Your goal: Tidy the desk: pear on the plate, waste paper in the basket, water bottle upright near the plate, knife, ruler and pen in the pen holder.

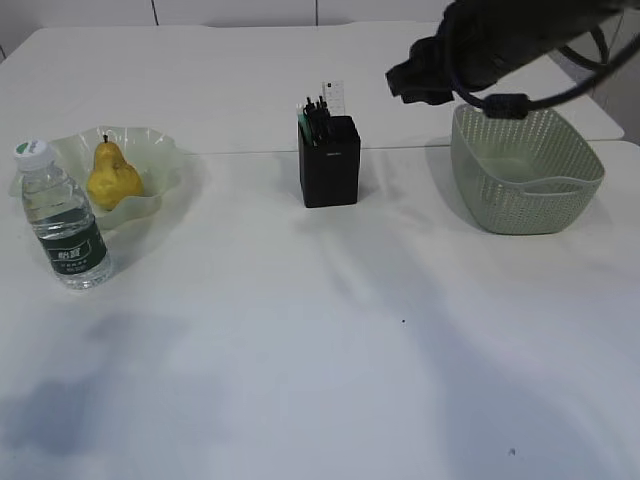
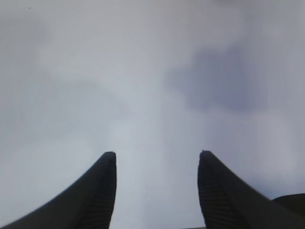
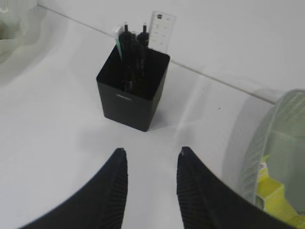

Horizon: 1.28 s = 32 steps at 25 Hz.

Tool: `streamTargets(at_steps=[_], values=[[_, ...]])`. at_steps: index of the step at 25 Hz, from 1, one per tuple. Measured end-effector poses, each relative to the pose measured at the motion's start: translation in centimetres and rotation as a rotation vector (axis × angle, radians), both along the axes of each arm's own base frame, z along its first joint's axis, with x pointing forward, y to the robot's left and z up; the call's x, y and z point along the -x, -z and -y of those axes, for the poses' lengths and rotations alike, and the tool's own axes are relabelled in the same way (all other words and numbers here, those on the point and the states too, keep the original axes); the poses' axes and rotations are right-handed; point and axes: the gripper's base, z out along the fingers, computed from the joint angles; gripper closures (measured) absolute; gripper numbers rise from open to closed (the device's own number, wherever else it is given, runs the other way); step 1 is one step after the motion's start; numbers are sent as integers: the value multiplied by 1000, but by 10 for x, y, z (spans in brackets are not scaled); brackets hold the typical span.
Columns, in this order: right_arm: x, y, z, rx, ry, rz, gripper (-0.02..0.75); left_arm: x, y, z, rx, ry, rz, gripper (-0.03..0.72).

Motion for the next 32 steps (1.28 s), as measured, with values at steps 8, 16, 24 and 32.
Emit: streamTargets(at_steps=[8, 16, 24, 32], values=[[62, -3, 24, 10, 5, 292, 444, -5, -3, 1, 4, 6, 66, 304], [121, -2, 41, 5, -1, 381, 444, -10, -6, 1, 10, 11, 136, 305], [179, -28, 57, 4, -1, 388, 444, 2, -27, -1, 3, 21, 303, 304], [224, -56, 69, -49, 12, 439, 444, 28, -46, -3, 6, 17, 420, 304]])
